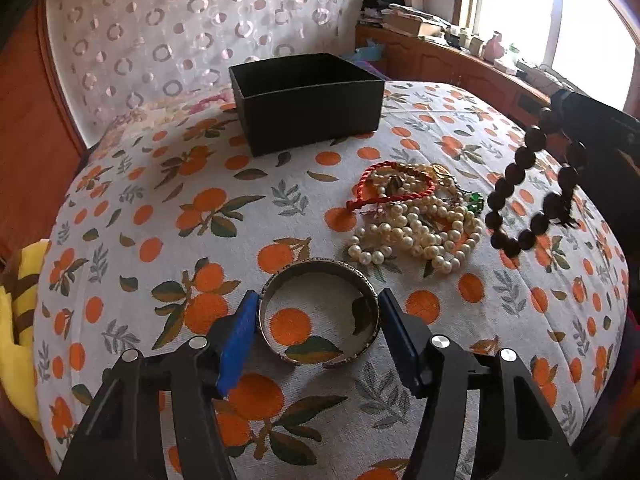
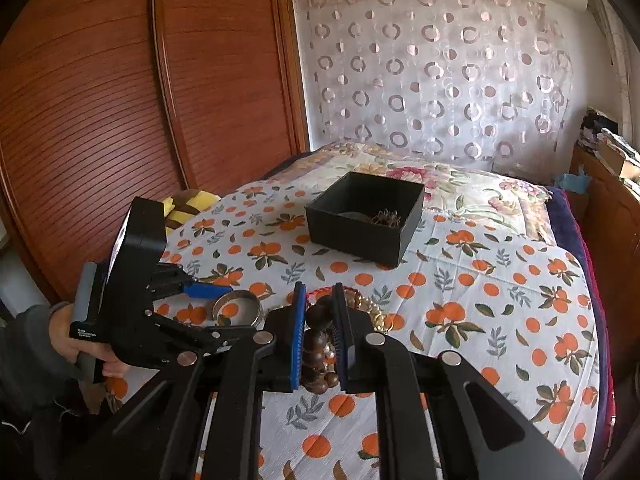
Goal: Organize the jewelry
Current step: 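Grasp and lift the metal bangle with the left tool while the right tool holds the beads, then lower the metal bangle into the black box and open the left tool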
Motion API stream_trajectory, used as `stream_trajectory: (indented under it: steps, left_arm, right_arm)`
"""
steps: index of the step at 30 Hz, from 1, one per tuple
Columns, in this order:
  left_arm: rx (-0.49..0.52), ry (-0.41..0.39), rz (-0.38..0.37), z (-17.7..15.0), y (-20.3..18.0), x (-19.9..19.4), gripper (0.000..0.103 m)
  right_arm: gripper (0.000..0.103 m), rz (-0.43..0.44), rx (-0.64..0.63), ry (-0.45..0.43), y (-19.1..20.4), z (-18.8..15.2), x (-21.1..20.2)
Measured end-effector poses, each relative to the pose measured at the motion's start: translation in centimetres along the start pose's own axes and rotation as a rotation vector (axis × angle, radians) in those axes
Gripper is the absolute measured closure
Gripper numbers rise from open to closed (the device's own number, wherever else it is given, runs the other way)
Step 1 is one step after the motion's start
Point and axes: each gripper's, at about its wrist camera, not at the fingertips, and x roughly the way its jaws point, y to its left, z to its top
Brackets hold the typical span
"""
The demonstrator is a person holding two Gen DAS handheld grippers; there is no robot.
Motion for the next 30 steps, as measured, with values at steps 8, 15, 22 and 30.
stream_trajectory:
  steps: [8, 15, 22, 30]
  left_arm:
    - [-0.035, -0.078, -0.022, 3.0, 1.1, -1.1, 0.045]
    - [-0.009, -0.145, -0.005, 9.4, 1.5, -1.5, 0.045]
    - [0.027, -0.129, 0.028, 15.5, 2.0, 1.6, 0.045]
    - [0.07, -0.069, 0.079, 18.6, 2.5, 5.6, 0.045]
  right_arm:
    - [0.088, -0.012, -0.013, -0.032, -1.4, 2.2, 0.1]
    - [0.088, -0.031, -0.022, -0.075, -3.5, 5.3, 0.4]
    - [0.088, -0.045, -0.003, -0.095, -6.2, 7.3, 1.6]
    - [0.088, -0.052, 0.017, -0.089, -8.4, 8.0, 3.2]
